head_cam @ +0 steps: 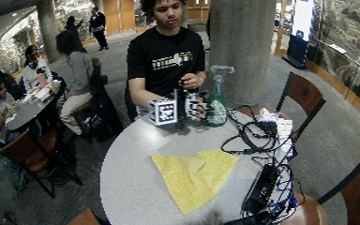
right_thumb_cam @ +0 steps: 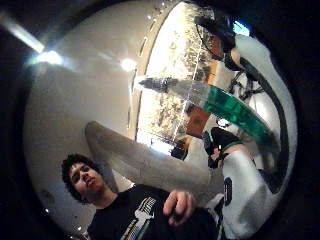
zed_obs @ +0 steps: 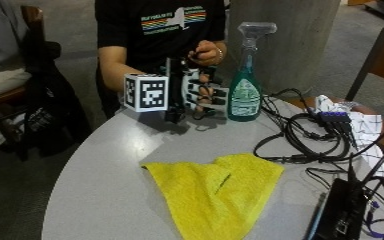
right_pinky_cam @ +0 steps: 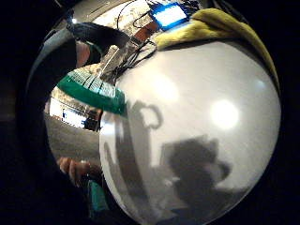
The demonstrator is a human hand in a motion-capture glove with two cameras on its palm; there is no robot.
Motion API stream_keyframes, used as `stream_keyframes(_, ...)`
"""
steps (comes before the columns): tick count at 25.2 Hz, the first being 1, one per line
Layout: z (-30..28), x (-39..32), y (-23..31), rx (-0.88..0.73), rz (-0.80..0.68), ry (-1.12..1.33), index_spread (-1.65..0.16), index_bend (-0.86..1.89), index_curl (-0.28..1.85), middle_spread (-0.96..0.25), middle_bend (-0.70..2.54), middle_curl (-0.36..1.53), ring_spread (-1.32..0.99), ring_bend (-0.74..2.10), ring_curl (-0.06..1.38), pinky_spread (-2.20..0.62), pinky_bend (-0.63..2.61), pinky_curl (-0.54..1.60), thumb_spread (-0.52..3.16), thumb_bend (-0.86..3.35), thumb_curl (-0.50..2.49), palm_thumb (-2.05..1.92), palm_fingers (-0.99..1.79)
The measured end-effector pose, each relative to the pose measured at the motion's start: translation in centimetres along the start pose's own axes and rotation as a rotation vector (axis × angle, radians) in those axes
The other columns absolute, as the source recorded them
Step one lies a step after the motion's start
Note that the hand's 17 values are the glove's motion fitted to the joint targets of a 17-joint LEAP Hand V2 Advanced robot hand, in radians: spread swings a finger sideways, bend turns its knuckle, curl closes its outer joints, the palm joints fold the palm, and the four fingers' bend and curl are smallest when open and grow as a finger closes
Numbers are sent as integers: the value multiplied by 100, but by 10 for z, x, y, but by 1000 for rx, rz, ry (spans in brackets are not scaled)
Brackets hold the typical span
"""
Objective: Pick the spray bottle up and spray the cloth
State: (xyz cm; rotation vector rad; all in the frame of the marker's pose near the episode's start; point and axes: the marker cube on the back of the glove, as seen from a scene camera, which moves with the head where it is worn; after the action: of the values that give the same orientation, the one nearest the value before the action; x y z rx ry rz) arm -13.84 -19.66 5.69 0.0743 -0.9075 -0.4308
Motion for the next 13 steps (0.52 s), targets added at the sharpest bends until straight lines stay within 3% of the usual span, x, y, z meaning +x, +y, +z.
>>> stream_keyframes(4,-56,6,24,146,-13,175,-26,13,25,2,21,44,0,37,35,20,38,36,87,-3,54,95,69)
stream_keyframes(8,-100,20,69,98,27,295,-29,12,25,3,17,42,0,37,35,23,37,36,91,-3,53,93,63)
stream_keyframes(13,-130,48,106,154,-61,599,-32,17,27,4,17,40,3,33,34,26,32,35,94,-3,52,91,51)
